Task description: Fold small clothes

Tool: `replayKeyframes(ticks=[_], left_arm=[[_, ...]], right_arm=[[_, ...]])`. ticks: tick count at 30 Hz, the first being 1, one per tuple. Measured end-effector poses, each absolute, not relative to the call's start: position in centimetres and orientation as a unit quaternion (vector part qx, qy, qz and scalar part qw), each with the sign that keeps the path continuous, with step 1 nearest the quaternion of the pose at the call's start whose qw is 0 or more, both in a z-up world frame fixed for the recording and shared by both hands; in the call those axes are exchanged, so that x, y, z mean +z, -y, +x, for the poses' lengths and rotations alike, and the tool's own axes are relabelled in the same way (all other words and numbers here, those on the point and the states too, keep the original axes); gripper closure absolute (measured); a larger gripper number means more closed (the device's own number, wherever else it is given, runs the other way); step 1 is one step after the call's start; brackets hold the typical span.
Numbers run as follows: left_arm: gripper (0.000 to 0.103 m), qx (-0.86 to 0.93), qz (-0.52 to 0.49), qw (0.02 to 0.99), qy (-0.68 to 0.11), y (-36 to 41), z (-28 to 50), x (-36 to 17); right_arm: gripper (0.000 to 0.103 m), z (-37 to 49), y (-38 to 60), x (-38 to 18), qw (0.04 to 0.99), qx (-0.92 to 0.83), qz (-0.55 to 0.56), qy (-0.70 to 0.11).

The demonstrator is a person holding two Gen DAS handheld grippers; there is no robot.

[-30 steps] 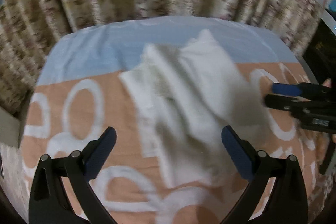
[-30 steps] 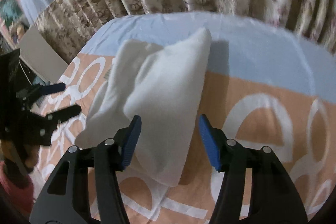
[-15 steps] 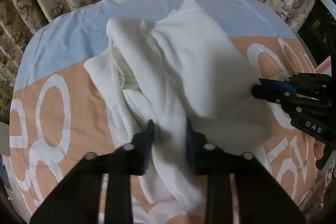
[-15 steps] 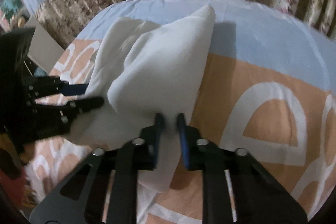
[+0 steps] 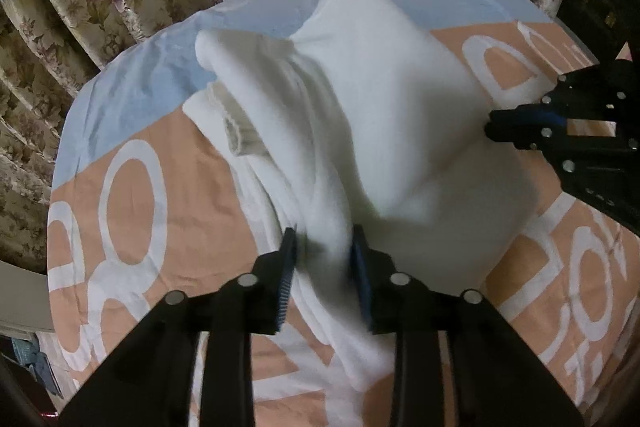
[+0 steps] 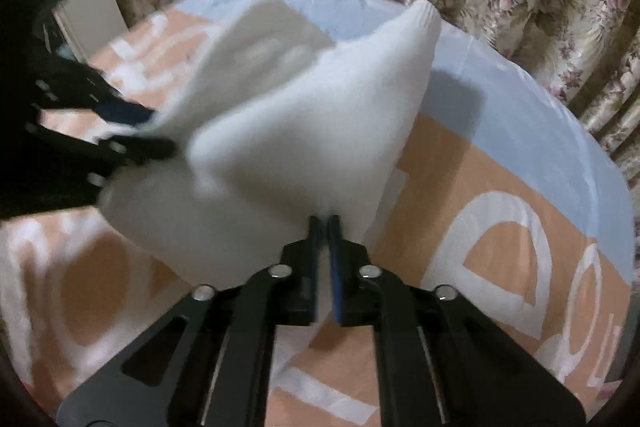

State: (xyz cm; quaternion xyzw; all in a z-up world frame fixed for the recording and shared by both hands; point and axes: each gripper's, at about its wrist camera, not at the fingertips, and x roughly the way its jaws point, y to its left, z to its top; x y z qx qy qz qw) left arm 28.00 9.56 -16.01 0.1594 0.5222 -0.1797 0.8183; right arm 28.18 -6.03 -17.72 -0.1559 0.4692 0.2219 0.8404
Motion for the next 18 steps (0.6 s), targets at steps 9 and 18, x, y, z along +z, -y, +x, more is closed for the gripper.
replayKeyframes(ticks=[9,18], left_arm=[[0.037,-0.122,0.206,0.857,-0.457,-8.7,26.6,-12.9],[0.033,-0.078,0.128,0.861,-0.487,-10.8,34.1,-12.9]], right_arm=[[0.075,28.1,7.2,-16.4,0.862,0.208,-0.135,-0.443],[0.061,32.6,6.1,-14.9,0.87,0.191,-0.119,-0.439]])
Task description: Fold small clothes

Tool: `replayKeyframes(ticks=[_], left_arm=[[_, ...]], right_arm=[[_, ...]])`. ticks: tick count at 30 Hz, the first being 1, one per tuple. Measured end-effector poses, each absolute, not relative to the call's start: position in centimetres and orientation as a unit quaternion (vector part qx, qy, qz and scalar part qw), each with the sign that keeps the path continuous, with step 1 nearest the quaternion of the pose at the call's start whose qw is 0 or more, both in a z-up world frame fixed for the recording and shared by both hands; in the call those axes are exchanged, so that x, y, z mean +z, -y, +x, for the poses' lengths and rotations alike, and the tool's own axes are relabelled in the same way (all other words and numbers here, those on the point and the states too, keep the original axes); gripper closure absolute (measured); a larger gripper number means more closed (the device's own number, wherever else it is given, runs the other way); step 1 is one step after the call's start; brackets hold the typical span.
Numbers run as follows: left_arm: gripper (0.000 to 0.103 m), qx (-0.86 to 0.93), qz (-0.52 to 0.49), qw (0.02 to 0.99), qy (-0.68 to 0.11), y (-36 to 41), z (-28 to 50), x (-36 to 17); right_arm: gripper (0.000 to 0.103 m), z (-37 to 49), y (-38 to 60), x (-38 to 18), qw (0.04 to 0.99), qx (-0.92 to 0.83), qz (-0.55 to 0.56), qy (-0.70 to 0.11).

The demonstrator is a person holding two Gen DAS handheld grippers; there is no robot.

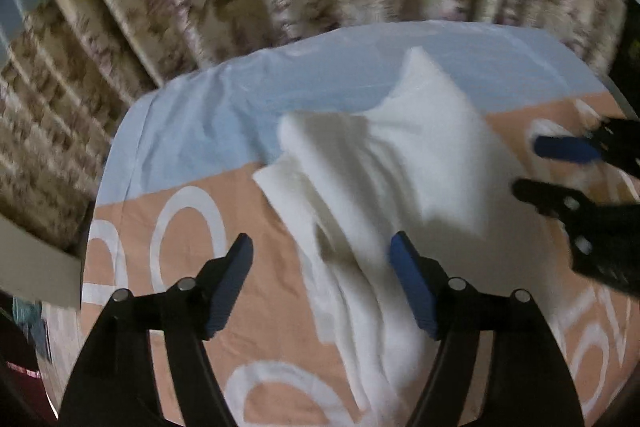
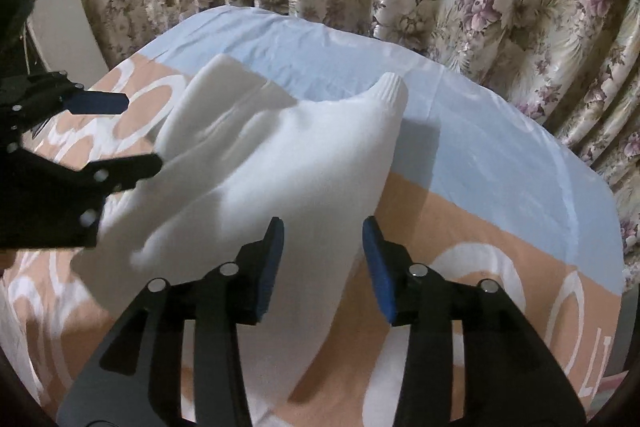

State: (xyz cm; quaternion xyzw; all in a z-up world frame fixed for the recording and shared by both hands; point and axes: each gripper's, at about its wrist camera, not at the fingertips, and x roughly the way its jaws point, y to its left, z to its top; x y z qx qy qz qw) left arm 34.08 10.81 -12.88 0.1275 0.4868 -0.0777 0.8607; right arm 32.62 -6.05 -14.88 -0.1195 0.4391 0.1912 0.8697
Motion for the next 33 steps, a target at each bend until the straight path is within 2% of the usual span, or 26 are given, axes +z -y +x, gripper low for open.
replayKeyframes(ticks=[1,3,5,10,15,16,17,19,23,28,33], left_arm=[[0.039,-0.077,0.12,0.858,-0.493,-11.1,34.9,-13.3],[0.041,-0.079,0.112,0.855,-0.5,-11.5,35.7,-13.8],[0.041,-0.075,0.123,0.858,-0.493,-11.8,35.8,-13.8],[0.032,-0.078,0.124,0.861,-0.487,-12.7,35.7,-14.7],[0.032,-0.071,0.123,0.861,-0.488,-12.1,35.2,-13.9],[0.031,-0.069,0.125,0.862,-0.486,-12.1,35.0,-13.5],[0.027,-0.068,0.129,0.864,-0.482,-11.9,34.7,-13.0],[0.021,-0.067,0.136,0.867,-0.474,-11.7,33.8,-12.2],[0.01,-0.078,0.116,0.873,-0.467,-11.9,31.5,-11.0],[0.01,-0.097,0.065,0.869,-0.481,-12.6,29.4,-11.5],[0.01,-0.085,0.066,0.859,-0.5,-12.5,28.5,-13.7]], right_arm=[[0.061,33.1,6.0,-15.0,0.87,0.189,-0.118,-0.439],[0.065,33.9,5.7,-15.3,0.871,0.18,-0.127,-0.439],[0.066,34.4,5.5,-16.1,0.868,0.173,-0.148,-0.442],[0.066,35.1,6.1,-17.5,0.865,0.169,-0.149,-0.447],[0.066,34.8,6.1,-17.1,0.868,0.169,-0.146,-0.443],[0.061,34.4,6.3,-16.5,0.871,0.175,-0.137,-0.439],[0.049,34.1,6.5,-16.0,0.872,0.18,-0.128,-0.436],[0.037,33.1,7.1,-14.7,0.882,0.182,-0.115,-0.42],[0.019,31.6,8.8,-13.0,0.892,0.19,-0.06,-0.406],[0.016,30.6,11.4,-13.9,0.884,0.2,0.037,-0.422],[0.016,29.7,11.5,-16.2,0.875,0.191,0.044,-0.443]])
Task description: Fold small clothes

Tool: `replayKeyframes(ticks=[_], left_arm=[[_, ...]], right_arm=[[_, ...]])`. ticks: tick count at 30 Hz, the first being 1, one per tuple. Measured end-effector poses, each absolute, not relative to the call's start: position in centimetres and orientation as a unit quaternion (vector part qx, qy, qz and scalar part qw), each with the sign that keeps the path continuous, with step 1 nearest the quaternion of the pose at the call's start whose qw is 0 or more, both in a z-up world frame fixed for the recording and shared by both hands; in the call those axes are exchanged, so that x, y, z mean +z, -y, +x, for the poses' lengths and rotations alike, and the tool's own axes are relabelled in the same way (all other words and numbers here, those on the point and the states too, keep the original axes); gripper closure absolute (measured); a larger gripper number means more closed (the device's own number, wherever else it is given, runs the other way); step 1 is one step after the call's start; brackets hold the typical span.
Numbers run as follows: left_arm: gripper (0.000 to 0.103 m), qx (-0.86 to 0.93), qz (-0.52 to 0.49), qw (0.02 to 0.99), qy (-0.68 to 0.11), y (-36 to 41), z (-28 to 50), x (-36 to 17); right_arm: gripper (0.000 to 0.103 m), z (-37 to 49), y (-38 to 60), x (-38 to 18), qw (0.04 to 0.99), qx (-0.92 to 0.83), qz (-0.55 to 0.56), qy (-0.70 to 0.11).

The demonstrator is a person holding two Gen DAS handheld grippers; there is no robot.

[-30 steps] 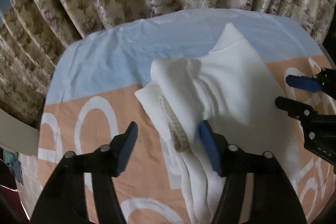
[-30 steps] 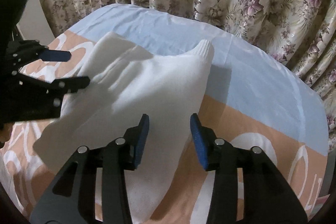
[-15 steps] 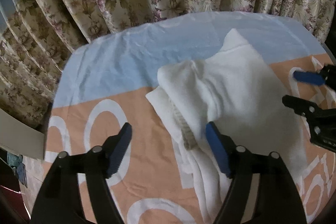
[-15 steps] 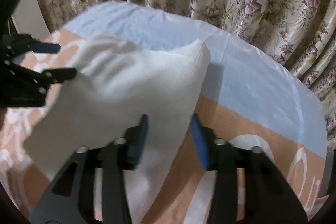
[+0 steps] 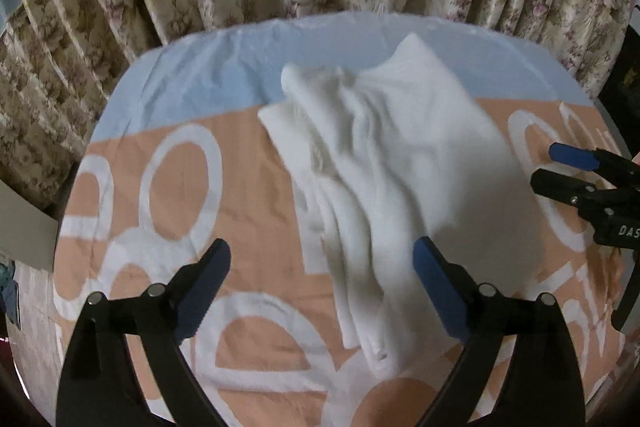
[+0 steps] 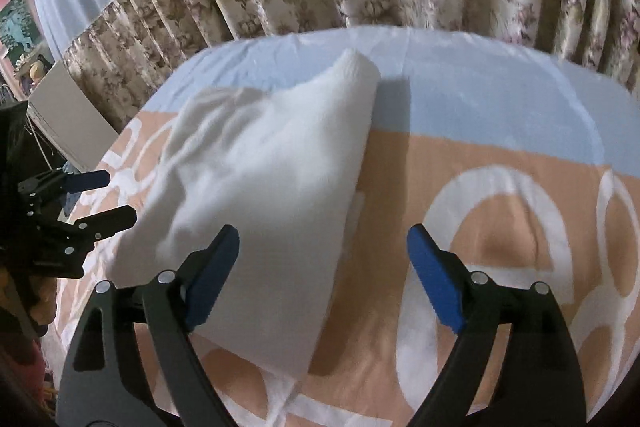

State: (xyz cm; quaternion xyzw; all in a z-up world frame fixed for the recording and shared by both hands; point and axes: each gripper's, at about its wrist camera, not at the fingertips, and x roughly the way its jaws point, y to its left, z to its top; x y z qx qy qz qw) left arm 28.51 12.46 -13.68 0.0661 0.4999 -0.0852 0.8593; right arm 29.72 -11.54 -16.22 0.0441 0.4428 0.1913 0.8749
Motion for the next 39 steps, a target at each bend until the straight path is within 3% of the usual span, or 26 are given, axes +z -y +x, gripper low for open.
replayKeyframes(ticks=[15,19,25,27,32,39], left_arm=[[0.01,-0.116,0.042,0.848,-0.516,-11.5,29.9,-16.7],[0.001,-0.122,0.041,0.839,-0.529,-11.9,30.4,-19.2],[0.002,-0.14,0.045,0.836,-0.529,-12.0,30.5,-20.0],[0.007,-0.148,0.05,0.834,-0.53,-11.8,30.5,-20.0],[0.046,-0.196,0.064,0.826,-0.525,-10.8,29.7,-19.2],[0.046,-0.199,0.09,0.823,-0.525,-10.1,29.9,-19.1]], right_arm=[[0.016,30.4,11.0,-18.2,0.868,0.2,0.05,-0.452],[0.016,30.6,10.9,-18.6,0.864,0.205,0.051,-0.457],[0.016,30.9,10.1,-19.1,0.86,0.213,0.04,-0.463],[0.016,31.1,9.9,-19.2,0.859,0.214,0.034,-0.464],[0.016,31.4,9.1,-19.4,0.854,0.222,0.022,-0.471],[0.016,32.4,7.6,-19.7,0.839,0.238,-0.051,-0.487]])
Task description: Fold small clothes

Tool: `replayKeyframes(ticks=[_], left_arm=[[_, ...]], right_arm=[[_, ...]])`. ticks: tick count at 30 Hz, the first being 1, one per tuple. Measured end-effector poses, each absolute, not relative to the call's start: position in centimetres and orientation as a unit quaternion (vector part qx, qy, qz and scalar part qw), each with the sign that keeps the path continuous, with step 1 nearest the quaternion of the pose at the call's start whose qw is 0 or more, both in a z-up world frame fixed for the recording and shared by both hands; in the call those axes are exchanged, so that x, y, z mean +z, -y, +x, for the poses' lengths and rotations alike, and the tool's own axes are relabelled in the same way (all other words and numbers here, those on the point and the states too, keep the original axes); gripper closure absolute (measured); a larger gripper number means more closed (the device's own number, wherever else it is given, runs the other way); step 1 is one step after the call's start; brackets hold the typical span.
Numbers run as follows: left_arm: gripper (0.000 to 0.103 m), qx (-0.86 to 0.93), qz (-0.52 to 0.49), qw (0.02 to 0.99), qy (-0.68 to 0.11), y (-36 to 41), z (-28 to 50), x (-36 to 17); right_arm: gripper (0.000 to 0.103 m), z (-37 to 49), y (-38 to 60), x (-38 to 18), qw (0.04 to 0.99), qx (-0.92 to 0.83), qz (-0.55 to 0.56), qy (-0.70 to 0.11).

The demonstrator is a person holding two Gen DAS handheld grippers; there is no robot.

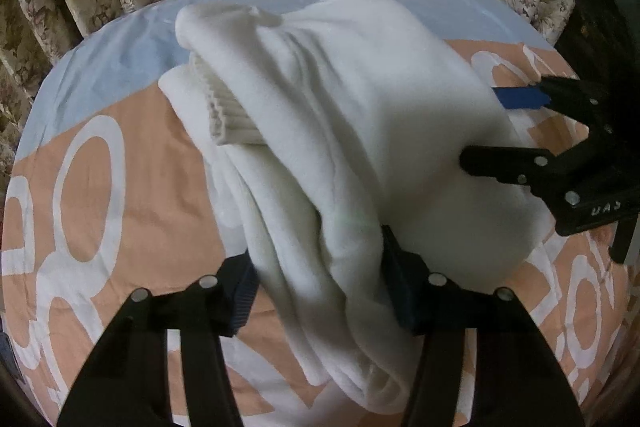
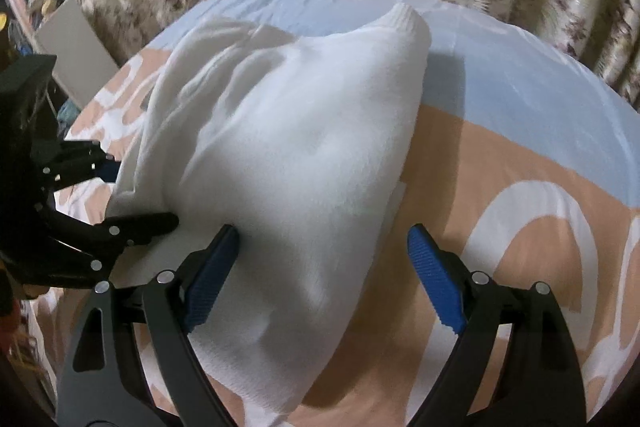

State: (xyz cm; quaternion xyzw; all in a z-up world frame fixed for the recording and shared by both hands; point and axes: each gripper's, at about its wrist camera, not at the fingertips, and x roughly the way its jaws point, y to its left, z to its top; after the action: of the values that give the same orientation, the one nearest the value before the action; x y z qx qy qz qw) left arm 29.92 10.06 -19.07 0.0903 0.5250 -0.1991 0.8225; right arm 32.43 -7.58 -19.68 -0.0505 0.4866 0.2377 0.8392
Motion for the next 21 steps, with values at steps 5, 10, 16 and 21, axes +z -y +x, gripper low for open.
replayKeyframes(ticks=[5,10,16,21], left_arm=[[0.046,-0.194,0.101,0.824,-0.522,-9.8,29.9,-19.0],[0.046,-0.197,0.092,0.821,-0.528,-9.9,30.1,-19.0],[0.051,-0.197,0.096,0.821,-0.527,-9.7,30.2,-18.9],[0.064,-0.201,0.084,0.823,-0.524,-9.7,30.0,-18.8]], right_arm=[[0.032,32.9,6.6,-20.6,0.818,0.259,-0.074,-0.509],[0.04,31.9,6.3,-20.4,0.828,0.247,-0.09,-0.496],[0.05,31.5,5.2,-20.1,0.83,0.247,-0.131,-0.483],[0.056,31.4,5.0,-20.0,0.832,0.248,-0.134,-0.479]])
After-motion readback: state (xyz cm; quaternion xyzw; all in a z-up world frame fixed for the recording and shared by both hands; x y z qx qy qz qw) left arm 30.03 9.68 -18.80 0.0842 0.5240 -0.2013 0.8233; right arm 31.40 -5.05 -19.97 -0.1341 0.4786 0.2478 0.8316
